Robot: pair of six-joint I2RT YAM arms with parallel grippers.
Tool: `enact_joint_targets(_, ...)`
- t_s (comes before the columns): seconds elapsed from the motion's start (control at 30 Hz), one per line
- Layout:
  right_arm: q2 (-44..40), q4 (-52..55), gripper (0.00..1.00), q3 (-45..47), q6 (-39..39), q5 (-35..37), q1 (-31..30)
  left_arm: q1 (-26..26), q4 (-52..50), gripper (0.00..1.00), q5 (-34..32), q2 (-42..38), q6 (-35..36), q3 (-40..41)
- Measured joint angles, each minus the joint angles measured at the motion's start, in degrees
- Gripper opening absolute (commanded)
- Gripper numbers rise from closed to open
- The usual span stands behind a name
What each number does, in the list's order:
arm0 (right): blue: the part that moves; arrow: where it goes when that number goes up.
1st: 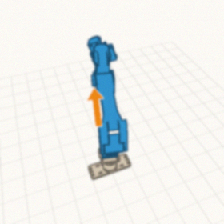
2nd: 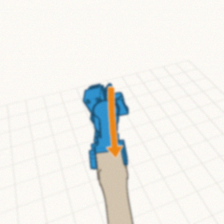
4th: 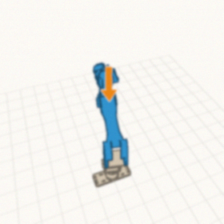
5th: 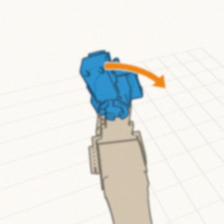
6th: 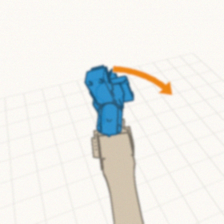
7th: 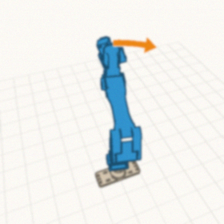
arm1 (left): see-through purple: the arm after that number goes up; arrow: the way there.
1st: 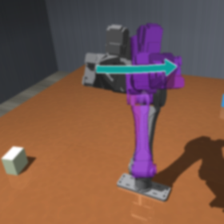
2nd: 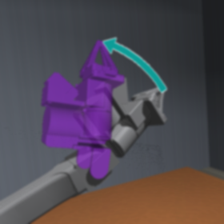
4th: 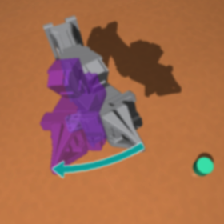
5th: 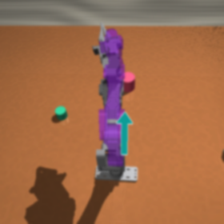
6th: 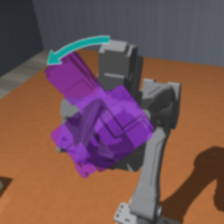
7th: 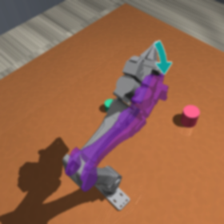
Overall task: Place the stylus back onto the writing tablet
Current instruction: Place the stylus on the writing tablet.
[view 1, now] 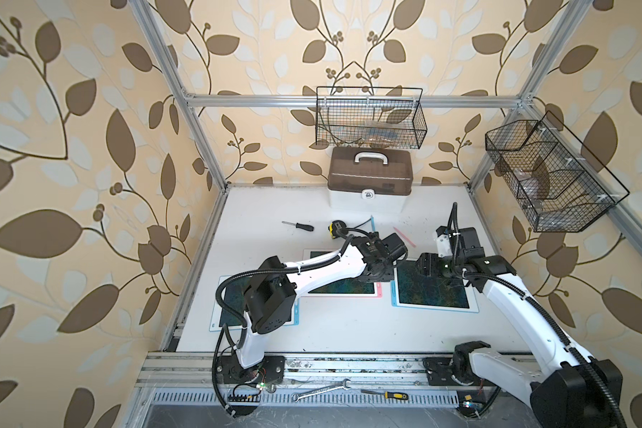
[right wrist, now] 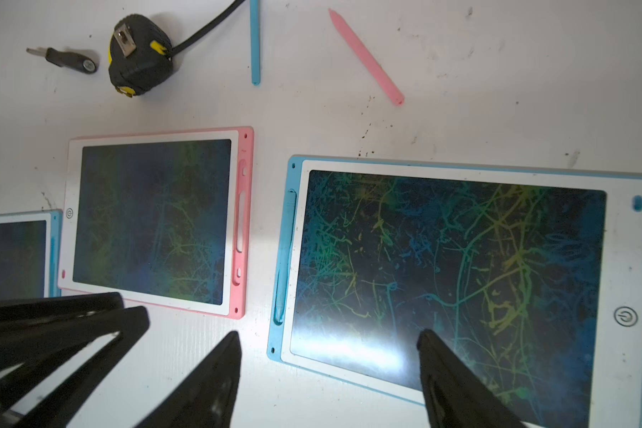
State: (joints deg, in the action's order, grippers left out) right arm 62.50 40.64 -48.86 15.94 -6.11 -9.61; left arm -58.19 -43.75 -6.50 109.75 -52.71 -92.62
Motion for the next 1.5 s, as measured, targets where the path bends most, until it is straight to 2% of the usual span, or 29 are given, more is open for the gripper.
enact_joint_targets(0.17,2.67,0.09,0.64,-1.36,2.71,3.54,-5.64,0.04,-0.26,0.34,-0.17,-1.88,0.55,2.03)
enact_joint_targets(0.33,8.04,0.44,0.6,-4.94,7.28,8.61,-12.17,0.94,-0.98,0.32,0.46,-3.72,3.56,4.81)
enact_joint_targets(0.63,20.48,3.28,0.5,-15.52,14.99,16.7,-20.92,8.61,1.49,0.29,5.09,-16.06,9.22,18.97)
enact_joint_targets(0.9,28.83,4.81,0.41,-20.37,17.9,18.43,-22.05,12.15,3.1,0.29,8.44,-19.3,14.4,21.49)
enact_joint_targets(1.07,34.62,4.04,0.33,-23.12,17.44,18.12,-21.33,16.55,3.04,0.29,10.47,-18.97,16.79,21.11)
enact_joint_targets(1.2,36.17,3.06,0.32,-23.17,16.9,17.46,-20.24,18.73,3.1,0.29,11.13,-16.52,17.75,19.5)
enact_joint_targets(1.5,38.93,1.14,0.32,-23.78,15.17,15.76,-17.16,18.75,3.28,0.29,13.57,-9.22,18.32,13.14)
